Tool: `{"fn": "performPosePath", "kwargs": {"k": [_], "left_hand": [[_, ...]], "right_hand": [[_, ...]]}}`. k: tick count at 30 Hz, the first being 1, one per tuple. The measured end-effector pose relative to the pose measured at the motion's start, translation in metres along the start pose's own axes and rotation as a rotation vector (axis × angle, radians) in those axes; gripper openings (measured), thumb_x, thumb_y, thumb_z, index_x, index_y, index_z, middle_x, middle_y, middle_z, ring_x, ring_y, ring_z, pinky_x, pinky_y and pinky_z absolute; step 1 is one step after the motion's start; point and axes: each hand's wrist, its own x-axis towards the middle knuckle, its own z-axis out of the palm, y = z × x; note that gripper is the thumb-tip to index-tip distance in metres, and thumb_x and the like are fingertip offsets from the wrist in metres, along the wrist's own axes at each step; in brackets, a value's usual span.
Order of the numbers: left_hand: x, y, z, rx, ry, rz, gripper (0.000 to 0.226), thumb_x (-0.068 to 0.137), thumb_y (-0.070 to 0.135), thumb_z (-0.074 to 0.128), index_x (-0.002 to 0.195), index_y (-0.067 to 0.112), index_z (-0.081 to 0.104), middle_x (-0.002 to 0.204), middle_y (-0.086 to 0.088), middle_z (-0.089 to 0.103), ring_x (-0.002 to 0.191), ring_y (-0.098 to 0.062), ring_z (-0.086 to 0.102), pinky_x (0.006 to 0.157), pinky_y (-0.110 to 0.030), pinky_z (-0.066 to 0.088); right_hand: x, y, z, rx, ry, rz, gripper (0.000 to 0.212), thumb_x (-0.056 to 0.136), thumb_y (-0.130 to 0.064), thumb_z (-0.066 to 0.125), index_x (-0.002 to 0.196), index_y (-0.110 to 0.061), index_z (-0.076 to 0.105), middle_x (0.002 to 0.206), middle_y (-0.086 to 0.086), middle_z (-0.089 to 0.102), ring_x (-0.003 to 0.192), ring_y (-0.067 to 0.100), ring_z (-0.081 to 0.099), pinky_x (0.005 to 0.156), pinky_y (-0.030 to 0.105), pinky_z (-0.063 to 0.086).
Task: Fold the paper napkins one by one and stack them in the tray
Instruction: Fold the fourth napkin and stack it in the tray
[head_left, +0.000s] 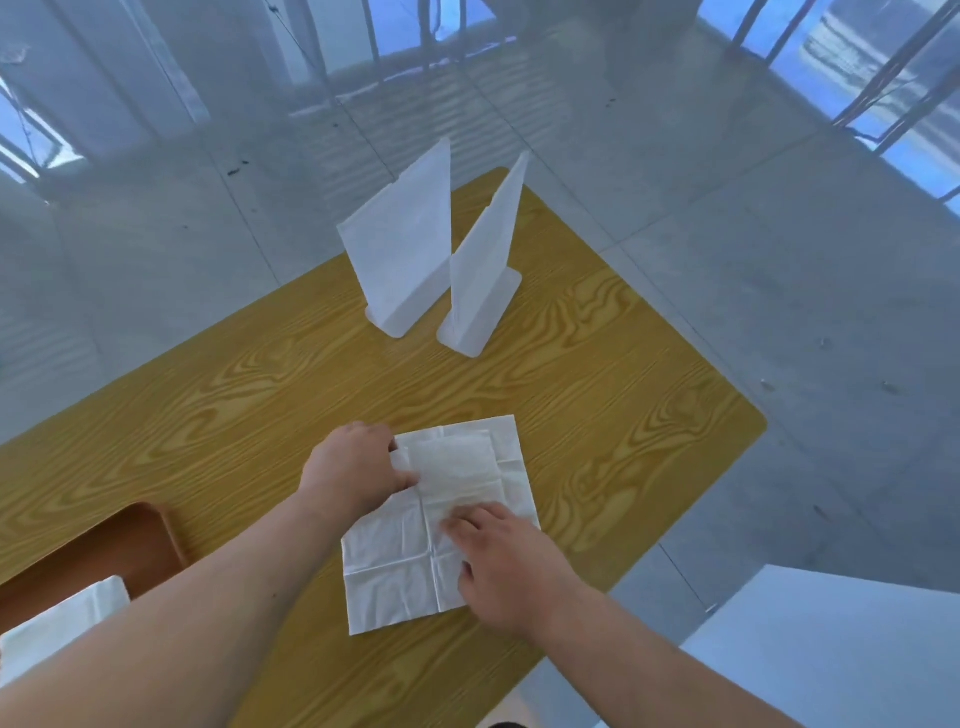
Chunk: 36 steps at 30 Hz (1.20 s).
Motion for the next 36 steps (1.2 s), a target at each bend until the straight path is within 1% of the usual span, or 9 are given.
{"fn": "performPosePath", "kwargs": {"k": [3,5,9,14,19,23,26,30,36], "left_hand": [[-0.002,0.001,-0.004,0.098,0.060,0.083,0.037,0.085,0.063,0.067,0.103,0.031,0.068,0.112,0.010,0.059,0.116,-0.020,0.055,0.089,-0.036,0.046],[-0.005,0.003,-0.009,0.035,0.028,0.141,0.027,0.086,0.056,0.066,0.091,0.029,0.067,0.103,0.012,0.062,0.106,-0.019,0.057,0.082,-0.035,0.045],[-0.023,0.004,-0.029,-0.615,-0.271,0.056,0.024,0.077,0.039,0.073,0.071,0.021,0.058,0.070,0.007,0.061,0.065,-0.017,0.056,0.063,-0.037,0.046],[-0.064,-0.027,-0.057,-1.414,-0.491,-0.071,0.043,0.082,0.027,0.079,0.119,0.006,0.073,0.122,-0.020,0.076,0.111,-0.042,0.074,0.092,-0.053,0.061],[-0.107,-0.072,-0.081,-1.701,-0.374,-0.122,0.059,0.075,0.043,0.083,0.123,0.010,0.077,0.124,-0.020,0.076,0.109,-0.039,0.075,0.084,-0.048,0.063],[-0.140,-0.114,-0.096,-1.882,-0.209,-0.118,0.055,0.075,0.041,0.082,0.122,0.011,0.079,0.123,-0.021,0.076,0.107,-0.039,0.074,0.086,-0.050,0.063],[-0.164,-0.153,-0.101,-1.963,-0.114,-0.137,0.061,0.076,0.037,0.081,0.130,0.009,0.074,0.127,-0.022,0.074,0.111,-0.040,0.072,0.094,-0.053,0.059],[-0.195,-0.205,-0.099,-1.945,0.041,-0.196,0.057,0.075,0.038,0.079,0.124,0.010,0.076,0.115,-0.016,0.077,0.097,-0.034,0.075,0.079,-0.047,0.062],[-0.229,-0.253,-0.087,-1.672,0.187,-0.171,0.033,0.094,0.038,0.066,0.117,0.020,0.082,0.102,-0.004,0.076,0.087,-0.018,0.073,0.080,-0.031,0.061]], "right_hand": [[0.000,0.001,0.002,-0.005,-0.006,0.000,0.055,0.099,-0.021,0.046,0.153,-0.015,0.046,0.161,0.004,0.045,0.148,0.022,0.034,0.121,0.035,0.032],[0.001,0.000,0.003,0.008,0.001,-0.003,0.053,0.098,-0.022,0.046,0.151,-0.017,0.048,0.160,0.003,0.046,0.148,0.021,0.034,0.121,0.035,0.033],[-0.003,0.005,-0.002,0.186,0.182,0.149,0.051,0.099,-0.042,0.051,0.147,-0.026,0.048,0.146,-0.009,0.053,0.136,0.014,0.043,0.112,0.029,0.038],[-0.005,0.011,-0.020,0.689,0.328,0.521,0.063,0.087,-0.071,0.064,0.134,-0.032,0.051,0.112,-0.010,0.063,0.100,0.011,0.065,0.078,0.029,0.056],[0.021,-0.025,-0.031,1.100,0.049,0.490,0.101,0.056,-0.097,0.066,0.126,-0.025,0.063,0.123,0.005,0.069,0.113,0.015,0.065,0.094,0.040,0.057],[0.049,-0.089,-0.028,1.367,-0.177,0.344,0.075,0.072,-0.077,0.078,0.126,-0.026,0.067,0.134,-0.001,0.068,0.129,0.021,0.060,0.110,0.045,0.047],[0.071,-0.150,-0.033,1.477,-0.233,0.201,0.044,0.091,-0.039,0.079,0.127,-0.016,0.072,0.133,0.010,0.072,0.124,0.029,0.067,0.114,0.055,0.045],[0.089,-0.208,-0.048,1.473,-0.177,0.125,0.035,0.094,-0.008,0.071,0.128,-0.005,0.069,0.118,0.017,0.075,0.096,0.026,0.074,0.080,0.040,0.062],[0.100,-0.249,-0.071,1.296,-0.229,0.073,0.021,0.100,-0.009,0.063,0.109,-0.015,0.082,0.101,0.009,0.079,0.083,0.018,0.074,0.066,0.031,0.058]]}}
